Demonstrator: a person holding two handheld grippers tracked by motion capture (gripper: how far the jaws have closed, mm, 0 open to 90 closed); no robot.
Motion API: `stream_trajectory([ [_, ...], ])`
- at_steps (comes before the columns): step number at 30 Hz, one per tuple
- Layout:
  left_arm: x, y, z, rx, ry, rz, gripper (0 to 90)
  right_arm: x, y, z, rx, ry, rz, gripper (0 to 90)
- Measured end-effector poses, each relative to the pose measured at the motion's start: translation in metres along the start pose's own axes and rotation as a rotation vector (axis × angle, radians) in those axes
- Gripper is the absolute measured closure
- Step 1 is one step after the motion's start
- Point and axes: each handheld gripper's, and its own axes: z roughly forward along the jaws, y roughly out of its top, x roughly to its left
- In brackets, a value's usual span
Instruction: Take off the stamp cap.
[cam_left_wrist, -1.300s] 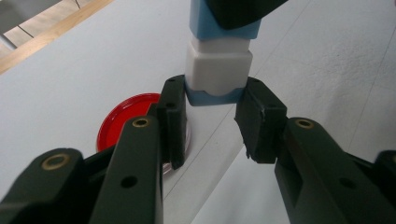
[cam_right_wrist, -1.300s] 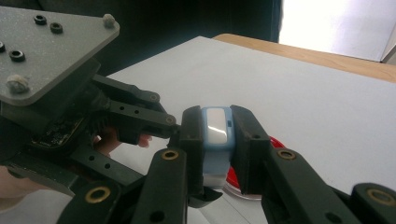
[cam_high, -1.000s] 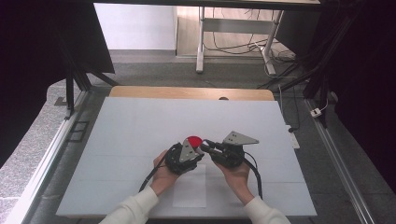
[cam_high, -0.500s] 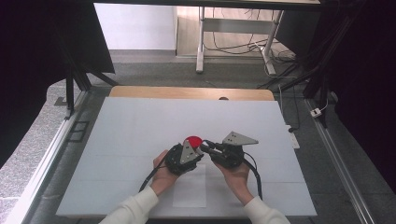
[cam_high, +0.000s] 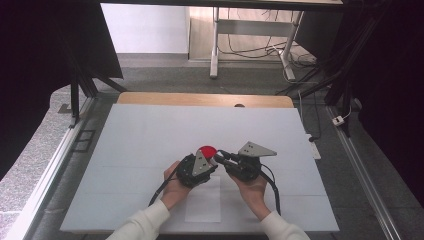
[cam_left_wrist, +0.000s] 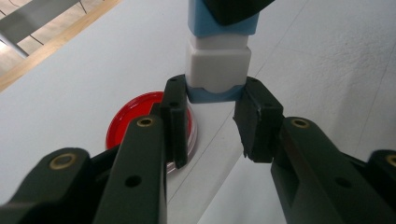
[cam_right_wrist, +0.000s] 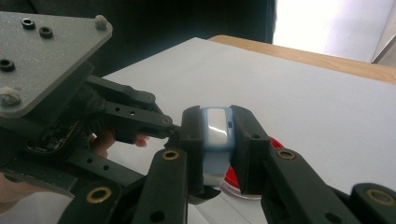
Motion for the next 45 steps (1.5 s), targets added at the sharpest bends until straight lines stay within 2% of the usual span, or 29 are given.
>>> stream_trajectory([
  [5,0.0,-0.001,0.001,0.004,0.001,0.004,65.5,0.001,-0.001,0.001,-0.001,-0.006,-0.001,75.1],
  [12,-0.002,-0.001,0.002,0.024,0.007,0.036,65.7,0.001,-0.001,0.002,0.02,-0.004,0.001,75.1],
  [16,-0.002,-0.001,0.001,0.017,0.013,0.042,65.7,0.0,-0.001,0.001,0.018,-0.001,0.006,75.1],
  [18,-0.001,-0.001,0.001,0.014,0.006,0.031,65.6,0.0,-0.001,0.001,0.015,-0.001,0.006,75.1],
  [21,0.002,-0.002,0.001,-0.004,-0.026,-0.018,65.6,0.0,-0.001,0.0,0.007,-0.004,0.007,75.1],
  [28,0.002,-0.002,0.001,-0.006,-0.032,-0.031,65.6,0.001,-0.002,0.0,0.001,-0.009,0.007,75.1],
  [30,0.001,-0.002,0.001,0.002,-0.022,-0.013,65.6,0.001,-0.001,0.0,0.005,-0.008,0.006,75.1],
  [32,-0.001,-0.002,0.002,0.016,0.001,0.029,65.7,0.0,-0.001,0.001,0.017,-0.005,0.004,75.1],
  [34,-0.001,-0.002,0.002,0.021,-0.005,0.028,65.7,0.0,-0.001,0.001,0.025,0.001,0.007,75.1],
  [38,-0.005,-0.002,0.003,0.033,0.024,0.072,65.8,-0.001,-0.001,0.001,0.024,0.002,0.011,75.1],
  [39,-0.005,-0.003,0.005,0.054,0.013,0.073,65.8,-0.001,-0.001,0.001,0.022,0.002,0.012,75.2],
  [41,-0.002,-0.007,0.008,0.065,-0.011,0.033,65.8,-0.002,0.002,-0.005,-0.022,-0.036,0.0,75.2],
  [42,0.0,-0.008,0.008,0.06,-0.015,0.015,65.8,-0.005,0.006,-0.01,-0.042,-0.039,0.007,75.3],
  [45,0.004,-0.006,0.003,0.021,-0.005,-0.002,65.8,-0.011,0.009,-0.019,-0.056,-0.045,0.03,75.2],
])
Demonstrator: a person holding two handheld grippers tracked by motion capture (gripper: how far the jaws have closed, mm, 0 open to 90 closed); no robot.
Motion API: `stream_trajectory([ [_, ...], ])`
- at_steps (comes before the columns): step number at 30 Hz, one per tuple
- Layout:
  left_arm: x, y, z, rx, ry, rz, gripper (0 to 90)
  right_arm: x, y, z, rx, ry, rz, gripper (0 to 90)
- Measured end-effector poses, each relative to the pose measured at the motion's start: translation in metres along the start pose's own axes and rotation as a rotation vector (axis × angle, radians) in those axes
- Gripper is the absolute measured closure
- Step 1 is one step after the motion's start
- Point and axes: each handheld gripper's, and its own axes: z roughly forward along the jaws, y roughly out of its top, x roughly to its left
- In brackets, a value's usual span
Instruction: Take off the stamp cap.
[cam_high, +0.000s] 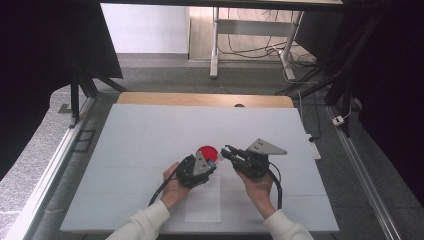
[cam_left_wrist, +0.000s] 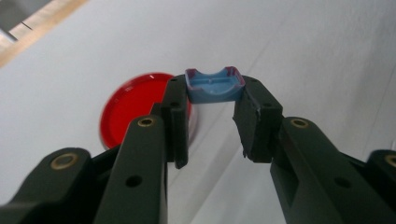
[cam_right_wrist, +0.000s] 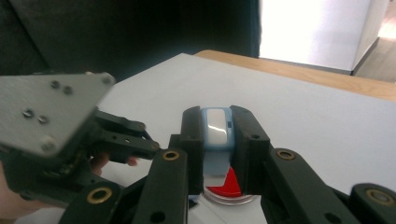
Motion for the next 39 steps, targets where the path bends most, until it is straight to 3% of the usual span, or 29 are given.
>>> stream_trajectory([
  [17,0.006,-0.002,-0.006,-0.036,-0.008,-0.03,65.4,-0.001,-0.003,0.005,0.025,0.014,0.002,75.2],
  [39,0.023,-0.009,-0.025,-0.063,-0.015,-0.098,65.2,-0.006,-0.001,-0.001,0.003,-0.002,0.0,75.1],
])
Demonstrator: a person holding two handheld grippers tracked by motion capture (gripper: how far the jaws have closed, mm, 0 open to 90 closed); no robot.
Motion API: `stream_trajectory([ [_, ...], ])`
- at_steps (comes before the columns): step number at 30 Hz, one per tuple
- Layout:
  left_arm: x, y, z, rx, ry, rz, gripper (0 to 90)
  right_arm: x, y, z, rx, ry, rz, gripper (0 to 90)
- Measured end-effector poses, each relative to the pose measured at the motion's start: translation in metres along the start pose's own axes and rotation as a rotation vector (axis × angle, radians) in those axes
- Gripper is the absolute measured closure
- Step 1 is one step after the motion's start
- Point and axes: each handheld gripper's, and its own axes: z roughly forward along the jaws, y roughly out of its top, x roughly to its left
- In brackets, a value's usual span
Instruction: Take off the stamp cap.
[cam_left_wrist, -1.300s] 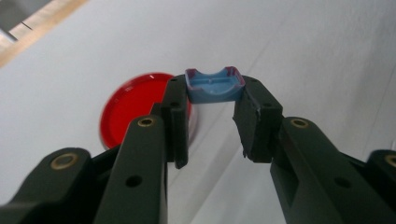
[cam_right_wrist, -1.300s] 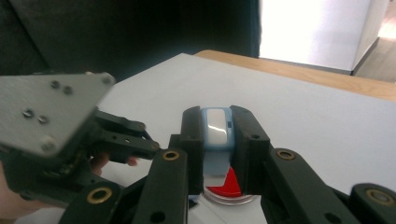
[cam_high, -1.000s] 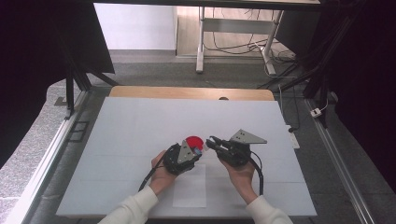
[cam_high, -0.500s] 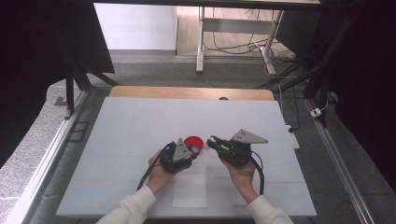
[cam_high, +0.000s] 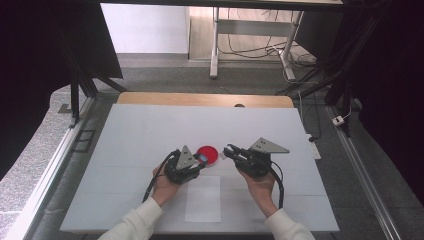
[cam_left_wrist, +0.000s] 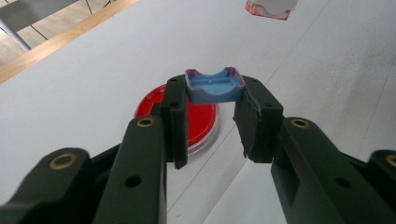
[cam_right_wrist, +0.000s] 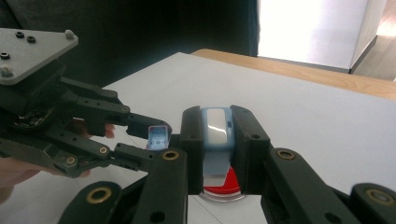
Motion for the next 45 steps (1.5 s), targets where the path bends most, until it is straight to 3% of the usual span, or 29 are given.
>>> stream_trajectory([
  [21,0.008,-0.02,-0.046,0.003,-0.018,-0.03,65.1,-0.006,0.002,-0.006,-0.01,-0.019,-0.007,75.0],
  [45,0.022,-0.073,-0.103,0.018,0.085,-0.135,65.1,-0.011,0.005,-0.011,-0.018,-0.018,-0.019,75.0],
])
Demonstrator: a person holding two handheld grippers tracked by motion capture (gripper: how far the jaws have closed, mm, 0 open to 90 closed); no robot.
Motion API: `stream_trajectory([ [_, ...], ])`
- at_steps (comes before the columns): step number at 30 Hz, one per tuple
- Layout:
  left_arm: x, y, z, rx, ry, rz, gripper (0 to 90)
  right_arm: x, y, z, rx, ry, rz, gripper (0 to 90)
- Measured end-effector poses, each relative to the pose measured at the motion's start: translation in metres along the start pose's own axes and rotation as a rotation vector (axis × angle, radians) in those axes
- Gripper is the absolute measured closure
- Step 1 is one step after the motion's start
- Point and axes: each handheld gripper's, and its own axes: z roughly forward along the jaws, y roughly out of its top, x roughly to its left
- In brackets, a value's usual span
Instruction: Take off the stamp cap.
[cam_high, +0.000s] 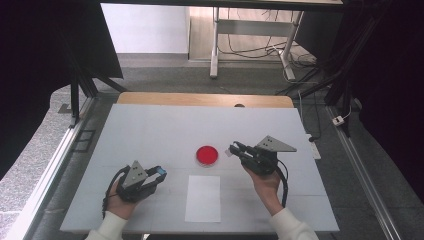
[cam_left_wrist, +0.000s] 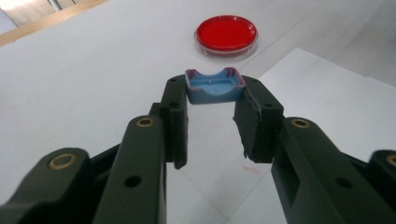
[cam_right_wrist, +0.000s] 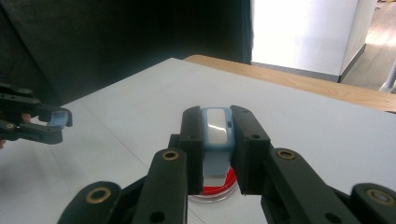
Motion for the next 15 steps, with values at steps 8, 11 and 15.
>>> stream_trajectory([
  [8,0.0064,-0.0056,-0.0035,0.0,0.004,-0.018,65.0,0.001,-0.0005,0.0026,0.013,0.013,-0.017,74.9],
  [11,0.0087,-0.0062,-0.0022,0.002,-0.005,-0.023,65.0,0.0017,-0.0007,0.0037,0.018,0.017,-0.027,74.9],
  [15,0.0112,-0.0073,-0.0012,0.004,-0.01,-0.028,65.0,0.0025,-0.0011,0.0053,0.025,0.024,-0.035,74.9],
])
